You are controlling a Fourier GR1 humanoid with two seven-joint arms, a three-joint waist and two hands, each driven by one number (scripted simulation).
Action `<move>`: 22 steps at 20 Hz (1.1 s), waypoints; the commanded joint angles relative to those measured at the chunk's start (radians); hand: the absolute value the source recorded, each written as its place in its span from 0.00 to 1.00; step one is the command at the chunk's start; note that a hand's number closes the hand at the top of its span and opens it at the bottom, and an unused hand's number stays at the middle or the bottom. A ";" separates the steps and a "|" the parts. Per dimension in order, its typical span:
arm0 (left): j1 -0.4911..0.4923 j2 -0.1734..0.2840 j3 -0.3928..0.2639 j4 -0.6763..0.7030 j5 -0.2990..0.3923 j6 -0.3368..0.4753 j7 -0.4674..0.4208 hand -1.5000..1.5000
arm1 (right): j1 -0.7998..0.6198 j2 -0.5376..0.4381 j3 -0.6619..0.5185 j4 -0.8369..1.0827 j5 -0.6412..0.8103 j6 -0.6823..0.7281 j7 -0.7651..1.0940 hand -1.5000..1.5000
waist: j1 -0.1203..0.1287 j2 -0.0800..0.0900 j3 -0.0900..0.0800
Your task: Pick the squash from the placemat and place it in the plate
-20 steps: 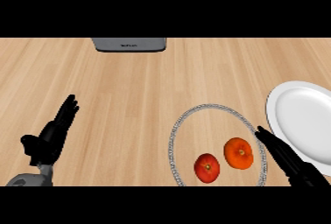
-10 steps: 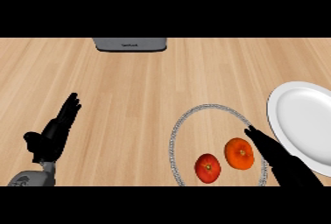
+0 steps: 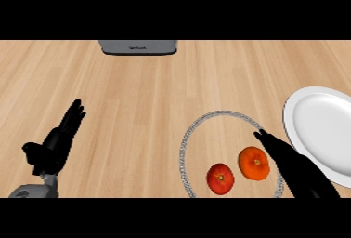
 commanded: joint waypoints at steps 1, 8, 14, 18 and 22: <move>-0.041 -0.023 0.030 0.055 -0.021 -0.017 -0.004 0.50 | -0.067 0.060 -0.026 0.101 0.038 0.044 -0.020 0.00 | -0.001 0.001 0.000; -0.003 -0.026 0.048 0.018 -0.029 -0.062 -0.001 0.50 | -0.090 0.115 -0.020 0.244 0.159 0.009 -0.060 0.00 | 0.003 0.001 0.000; -0.047 -0.041 0.080 0.001 -0.073 -0.057 0.043 0.50 | -0.059 0.154 -0.047 0.307 0.201 -0.002 -0.162 0.00 | -0.002 0.000 0.000; 0.045 -0.061 0.068 -0.020 -0.076 -0.062 -0.017 0.50 | -0.141 0.199 0.003 0.413 0.224 -0.004 -0.228 1.00 | 0.005 0.000 0.000; 0.033 -0.080 0.071 0.001 -0.102 -0.060 -0.019 0.50 | -0.157 0.226 -0.021 0.423 0.226 0.014 -0.251 1.00 | 0.002 0.001 0.000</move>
